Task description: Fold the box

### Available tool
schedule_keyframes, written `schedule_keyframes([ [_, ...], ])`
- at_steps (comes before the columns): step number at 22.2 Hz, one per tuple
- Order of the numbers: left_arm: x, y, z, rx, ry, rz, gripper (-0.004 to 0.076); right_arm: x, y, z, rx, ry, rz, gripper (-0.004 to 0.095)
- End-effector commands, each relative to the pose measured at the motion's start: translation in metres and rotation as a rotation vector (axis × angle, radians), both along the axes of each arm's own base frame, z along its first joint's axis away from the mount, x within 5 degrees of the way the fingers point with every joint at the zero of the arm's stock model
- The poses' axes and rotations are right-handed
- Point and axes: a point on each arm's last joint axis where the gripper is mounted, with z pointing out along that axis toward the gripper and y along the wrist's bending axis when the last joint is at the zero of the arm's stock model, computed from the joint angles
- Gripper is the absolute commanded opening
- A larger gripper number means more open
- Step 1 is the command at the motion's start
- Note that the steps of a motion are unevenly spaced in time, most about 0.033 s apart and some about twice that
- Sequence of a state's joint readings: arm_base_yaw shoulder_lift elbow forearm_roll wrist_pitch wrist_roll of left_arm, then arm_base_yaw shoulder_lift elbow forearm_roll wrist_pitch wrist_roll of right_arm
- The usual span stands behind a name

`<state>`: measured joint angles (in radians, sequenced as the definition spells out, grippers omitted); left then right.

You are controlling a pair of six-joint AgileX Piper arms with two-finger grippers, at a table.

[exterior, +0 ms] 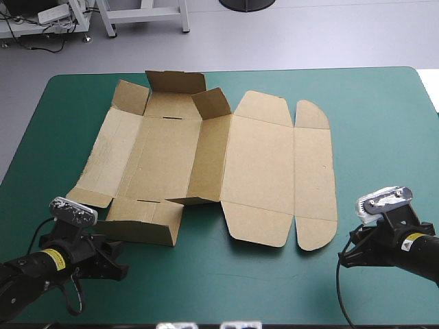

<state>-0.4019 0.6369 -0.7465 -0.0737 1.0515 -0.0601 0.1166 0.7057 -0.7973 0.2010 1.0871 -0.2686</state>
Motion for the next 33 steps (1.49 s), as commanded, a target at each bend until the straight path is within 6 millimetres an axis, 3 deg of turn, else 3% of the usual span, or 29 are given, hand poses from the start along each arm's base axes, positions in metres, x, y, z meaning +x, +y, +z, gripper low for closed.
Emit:
schedule_keyframes([
  [1, 0.003, -0.002, 0.011, -0.047, -0.062, 0.007, 0.0318, 0.003, 0.001, 0.009, 0.017, -0.062, 0.004, 0.0246],
  [25, 0.004, -0.01, 0.016, -0.135, -0.044, -0.007, 0.0318, 0.003, 0.001, 0.009, 0.017, -0.062, 0.004, 0.0246],
  [28, 0.027, -0.016, 0.026, -0.084, -0.048, -0.006, 0.0318, 0.003, 0.001, 0.009, 0.017, -0.062, 0.004, 0.0246],
  [33, 0.098, -0.037, 0.03, 0.088, -0.015, -0.034, 0.0318, 0.003, 0.001, 0.009, 0.017, -0.064, 0.003, 0.0246],
])
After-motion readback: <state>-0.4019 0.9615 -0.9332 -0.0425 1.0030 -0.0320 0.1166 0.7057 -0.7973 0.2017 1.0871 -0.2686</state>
